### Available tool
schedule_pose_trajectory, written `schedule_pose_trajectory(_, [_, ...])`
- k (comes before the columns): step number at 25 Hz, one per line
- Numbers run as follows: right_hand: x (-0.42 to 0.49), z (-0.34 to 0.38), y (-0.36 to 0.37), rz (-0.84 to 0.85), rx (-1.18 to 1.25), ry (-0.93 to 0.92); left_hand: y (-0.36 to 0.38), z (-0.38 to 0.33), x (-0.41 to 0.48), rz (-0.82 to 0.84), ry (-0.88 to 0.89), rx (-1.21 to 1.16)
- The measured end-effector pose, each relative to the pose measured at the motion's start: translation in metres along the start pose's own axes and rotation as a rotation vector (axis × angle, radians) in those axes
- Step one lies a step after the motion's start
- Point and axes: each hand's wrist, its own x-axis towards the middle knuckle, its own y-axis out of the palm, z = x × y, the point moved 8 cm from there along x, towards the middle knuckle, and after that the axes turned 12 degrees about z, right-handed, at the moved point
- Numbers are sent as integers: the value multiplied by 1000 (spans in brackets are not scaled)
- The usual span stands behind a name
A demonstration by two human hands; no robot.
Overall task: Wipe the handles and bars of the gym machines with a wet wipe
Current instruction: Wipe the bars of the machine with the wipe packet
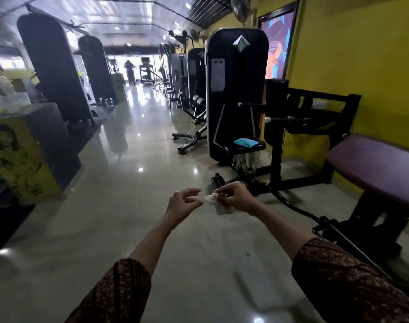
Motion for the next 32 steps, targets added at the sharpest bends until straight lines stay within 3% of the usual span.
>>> schedule_pose_trajectory(7, [166, -69, -59, -10, 8, -4, -19, 36, 188, -5, 22, 19])
schedule_pose_trajectory(12, [286, -105, -156, -80, -6, -25, -20, 8, 348, 10, 84, 38])
schedule_pose_trajectory(21, [408, -218, -259, -108, -65, 73, 41, 42, 560, 150, 62, 8])
schedule_pose_trajectory(29, [519, -325, -406, -317, -10, 198, 110, 18, 785, 383, 203, 52])
schedule_pose_trajectory(32, [537, -355, -463, -485, 51, 221, 141, -3, 860, 452, 282, 99])
